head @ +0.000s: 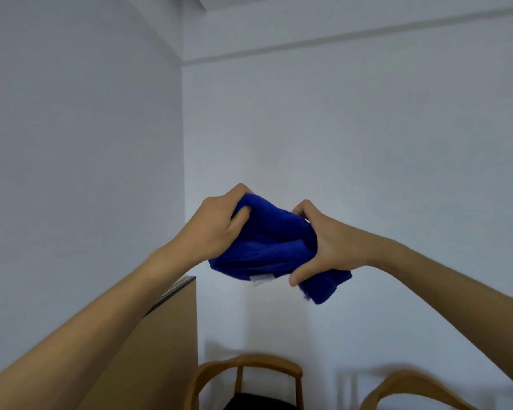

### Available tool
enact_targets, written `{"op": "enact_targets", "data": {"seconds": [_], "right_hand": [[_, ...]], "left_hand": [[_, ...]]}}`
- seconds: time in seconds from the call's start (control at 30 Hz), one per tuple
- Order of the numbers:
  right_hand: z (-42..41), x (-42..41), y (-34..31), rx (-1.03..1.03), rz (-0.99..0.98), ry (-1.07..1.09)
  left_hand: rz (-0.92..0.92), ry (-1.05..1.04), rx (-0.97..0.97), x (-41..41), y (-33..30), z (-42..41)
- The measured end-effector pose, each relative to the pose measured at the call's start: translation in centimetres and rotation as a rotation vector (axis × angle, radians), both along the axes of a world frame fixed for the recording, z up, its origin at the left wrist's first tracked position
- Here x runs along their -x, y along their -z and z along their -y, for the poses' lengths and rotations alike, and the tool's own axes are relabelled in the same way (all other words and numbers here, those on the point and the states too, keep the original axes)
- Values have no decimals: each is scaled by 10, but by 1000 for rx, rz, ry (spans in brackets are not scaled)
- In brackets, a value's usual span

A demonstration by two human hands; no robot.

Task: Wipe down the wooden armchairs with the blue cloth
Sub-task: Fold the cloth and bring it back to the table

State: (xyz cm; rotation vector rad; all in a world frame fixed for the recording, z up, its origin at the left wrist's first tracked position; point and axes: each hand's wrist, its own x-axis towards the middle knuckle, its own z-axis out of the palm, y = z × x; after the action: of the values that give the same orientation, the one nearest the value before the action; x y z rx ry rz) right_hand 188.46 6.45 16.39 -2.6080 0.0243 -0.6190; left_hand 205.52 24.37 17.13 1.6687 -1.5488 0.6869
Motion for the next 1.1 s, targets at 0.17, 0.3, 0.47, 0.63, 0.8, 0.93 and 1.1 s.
{"op": "enact_targets", "data": {"seconds": [0.17, 0.3, 0.47, 0.63, 0.8, 0.93, 1.1], "right_hand": [[-10, -31, 18, -253, -60, -75], [-1, -35, 21, -305, -166, -78], [16, -31, 33, -423, -82, -95], [33, -4, 36, -464, 109, -52], [73, 59, 30, -333, 106, 83], [116, 135, 44, -421, 83, 188], [159, 219, 78, -682, 217, 199]], "left_hand": [[-122, -8, 16, -18, 16, -17], [-250, -4, 9, -34, 44, -29], [-548, 192, 33, -30, 60, -20], [-819, 553, -217, 0, 86, 12], [-738, 524, -159, 51, 109, 75], [-661, 564, -123, 89, 111, 121], [-615, 692, -176, 152, 115, 187]]}}
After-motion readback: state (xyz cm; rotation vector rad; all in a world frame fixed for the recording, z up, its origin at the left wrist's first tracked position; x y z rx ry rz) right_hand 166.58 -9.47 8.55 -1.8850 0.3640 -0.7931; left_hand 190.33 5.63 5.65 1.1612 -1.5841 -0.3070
